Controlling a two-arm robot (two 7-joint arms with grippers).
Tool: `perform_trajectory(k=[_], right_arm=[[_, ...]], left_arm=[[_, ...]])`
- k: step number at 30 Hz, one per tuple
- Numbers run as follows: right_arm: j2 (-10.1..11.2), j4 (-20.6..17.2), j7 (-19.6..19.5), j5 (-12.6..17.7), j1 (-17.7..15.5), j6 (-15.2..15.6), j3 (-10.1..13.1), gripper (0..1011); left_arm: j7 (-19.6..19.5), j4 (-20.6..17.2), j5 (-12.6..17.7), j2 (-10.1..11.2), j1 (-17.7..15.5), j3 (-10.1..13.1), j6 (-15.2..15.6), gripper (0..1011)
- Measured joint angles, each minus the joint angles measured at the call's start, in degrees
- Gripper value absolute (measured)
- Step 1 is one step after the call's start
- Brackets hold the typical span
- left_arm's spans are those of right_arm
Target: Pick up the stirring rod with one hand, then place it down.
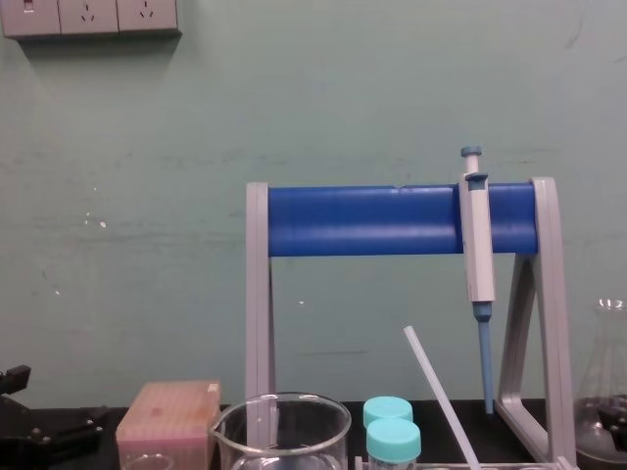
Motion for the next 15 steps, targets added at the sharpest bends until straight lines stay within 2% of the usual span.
perform_trajectory(k=[15], right_arm=[[0.0,0.0,0.0,0.0,0.0,0.0,0.0,1003]], left_arm=[[0.0,0.0,-0.01,0.0,0.0,0.0,0.0,1000]])
